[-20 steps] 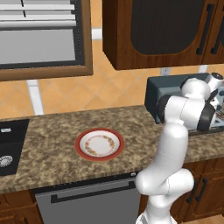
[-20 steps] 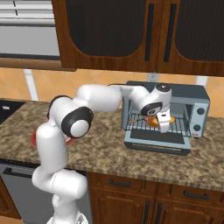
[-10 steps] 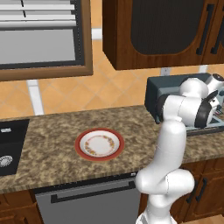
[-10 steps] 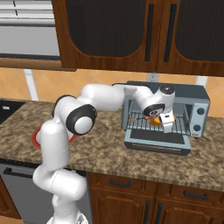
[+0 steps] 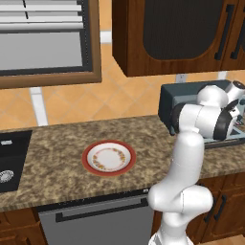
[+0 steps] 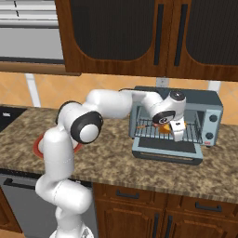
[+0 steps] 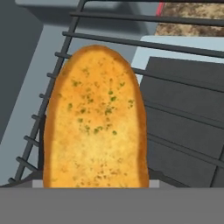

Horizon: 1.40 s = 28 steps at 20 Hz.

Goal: Pick up the kebab skewer and baguette bread, and place them inside the toaster oven. Close the toaster oven door and start by setting the timer.

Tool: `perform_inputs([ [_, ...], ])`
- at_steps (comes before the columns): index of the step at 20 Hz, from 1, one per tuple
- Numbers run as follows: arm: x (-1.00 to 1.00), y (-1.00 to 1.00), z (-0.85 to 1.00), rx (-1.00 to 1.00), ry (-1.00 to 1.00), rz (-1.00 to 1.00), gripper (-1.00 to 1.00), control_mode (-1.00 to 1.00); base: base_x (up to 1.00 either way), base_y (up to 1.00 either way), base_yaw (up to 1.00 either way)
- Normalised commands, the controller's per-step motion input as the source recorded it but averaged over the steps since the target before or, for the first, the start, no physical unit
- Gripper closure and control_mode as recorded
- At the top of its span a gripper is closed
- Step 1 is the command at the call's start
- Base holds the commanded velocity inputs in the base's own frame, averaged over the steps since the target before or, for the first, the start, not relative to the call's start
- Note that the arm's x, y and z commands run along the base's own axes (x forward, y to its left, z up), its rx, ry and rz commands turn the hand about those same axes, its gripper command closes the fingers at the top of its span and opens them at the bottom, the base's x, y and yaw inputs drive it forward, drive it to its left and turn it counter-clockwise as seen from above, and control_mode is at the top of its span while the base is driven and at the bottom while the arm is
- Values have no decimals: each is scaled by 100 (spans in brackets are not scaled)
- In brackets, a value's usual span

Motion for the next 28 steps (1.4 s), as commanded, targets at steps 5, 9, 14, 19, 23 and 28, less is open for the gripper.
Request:
perform_inputs([
  [5, 0, -3, 0, 0, 0, 0, -100, -100, 0, 0, 0],
  [9, -2, -9, 9, 0, 0, 0, -100, -100, 0, 0, 0],
  [14, -4, -3, 11, 1, 0, 0, -100, -100, 0, 0, 0],
  [19, -51, 0, 49, 3, 0, 0, -100, -100, 0, 0, 0],
  [23, -94, -1, 19, 2, 5, 0, -100, -100, 0, 0, 0],
  [28, -19, 0, -15, 0, 35, -7, -100, -100, 0, 0, 0],
])
